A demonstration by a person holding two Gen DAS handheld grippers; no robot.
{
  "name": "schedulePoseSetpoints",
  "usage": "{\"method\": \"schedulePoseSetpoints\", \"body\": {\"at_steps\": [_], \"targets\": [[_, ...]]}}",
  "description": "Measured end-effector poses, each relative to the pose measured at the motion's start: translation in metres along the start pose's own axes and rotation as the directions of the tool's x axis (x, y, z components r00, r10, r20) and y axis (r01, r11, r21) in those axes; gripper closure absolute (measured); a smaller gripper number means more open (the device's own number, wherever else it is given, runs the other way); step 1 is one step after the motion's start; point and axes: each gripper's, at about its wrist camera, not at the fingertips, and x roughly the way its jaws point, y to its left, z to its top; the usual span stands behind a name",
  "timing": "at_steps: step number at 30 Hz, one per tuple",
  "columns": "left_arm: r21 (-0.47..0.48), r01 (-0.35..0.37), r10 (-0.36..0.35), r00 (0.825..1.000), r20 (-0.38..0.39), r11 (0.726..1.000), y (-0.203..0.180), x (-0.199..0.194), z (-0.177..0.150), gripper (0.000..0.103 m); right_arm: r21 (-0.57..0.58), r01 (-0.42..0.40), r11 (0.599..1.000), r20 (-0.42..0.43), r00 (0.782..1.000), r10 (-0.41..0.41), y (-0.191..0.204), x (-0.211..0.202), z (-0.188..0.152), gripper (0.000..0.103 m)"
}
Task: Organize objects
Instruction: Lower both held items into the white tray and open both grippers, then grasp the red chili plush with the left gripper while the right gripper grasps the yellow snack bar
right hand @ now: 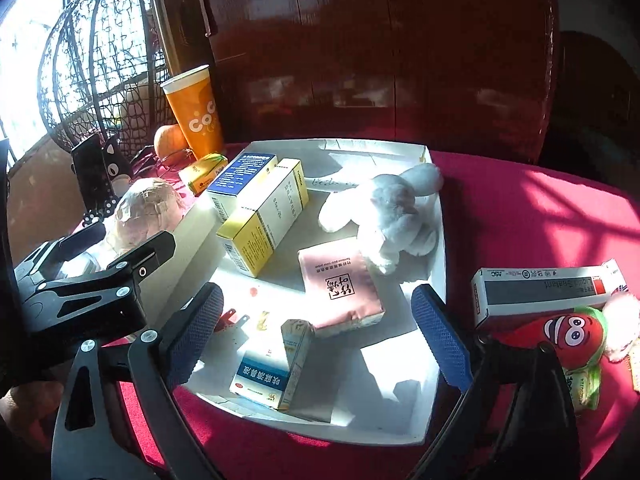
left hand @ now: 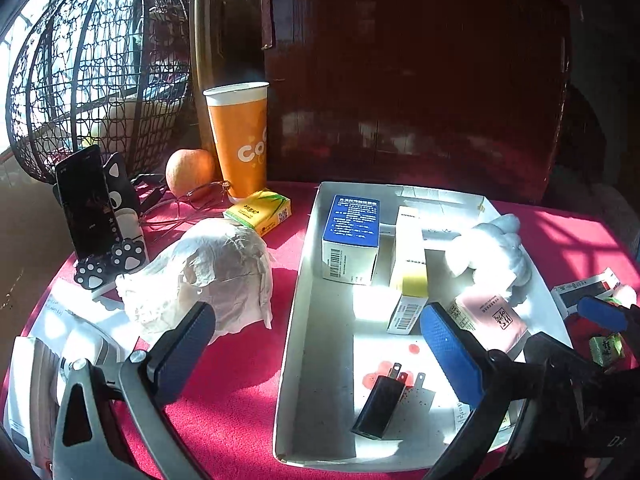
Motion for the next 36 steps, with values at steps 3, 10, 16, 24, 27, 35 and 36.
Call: {"method": "schedulePoseSetpoints", "body": {"at_steps": [3, 10, 16, 24, 27, 35, 36], "targets": [[0.008, -0.002, 0.002, 1.000, 0.014, 1.000, -0.003, -0.005, -0.001, 0.000, 0.009, 0.014, 1.000, 0.013, 1.000, -0.014, -0.003, -0.007, -0.004, 0.000], [0.030, 0.003, -0.005, 0.999, 0.042, 1.000, -0.015, -0.020, 0.002, 0.000, 0.005, 0.031, 0.999, 0.038, 0.999, -0.032, -0.008, -0.020, -0.012, 0.000], [0.050, 0.025, -0.028, 0.997, 0.065, 0.998, -0.026, -0.032, 0.003, 0.000, 0.033, 0.035, 0.999, 0.044, 0.998, -0.036, -0.017, -0.026, -0.016, 0.000], [0.103, 0.050, -0.057, 0.996, 0.062, 0.993, -0.046, -0.037, 0.001, 0.000, 0.074, 0.043, 0.996, 0.058, 0.997, -0.047, -0.033, -0.034, -0.019, 0.000], [0.117, 0.062, -0.070, 0.995, 0.065, 0.991, -0.053, -0.039, 0.001, 0.000, 0.097, 0.051, 0.994, 0.064, 0.996, -0.057, -0.042, -0.037, -0.018, 0.000], [0.169, 0.177, -0.191, 0.979, 0.074, 0.970, -0.077, -0.050, -0.001, 0.000, 0.227, 0.153, 0.962, 0.123, 0.975, -0.184, -0.122, -0.068, -0.019, 0.000], [0.183, 0.192, -0.208, 0.975, 0.072, 0.964, -0.082, -0.051, -0.002, 0.000, 0.258, 0.182, 0.949, 0.122, 0.968, -0.219, -0.142, -0.073, -0.021, 0.000]]}}
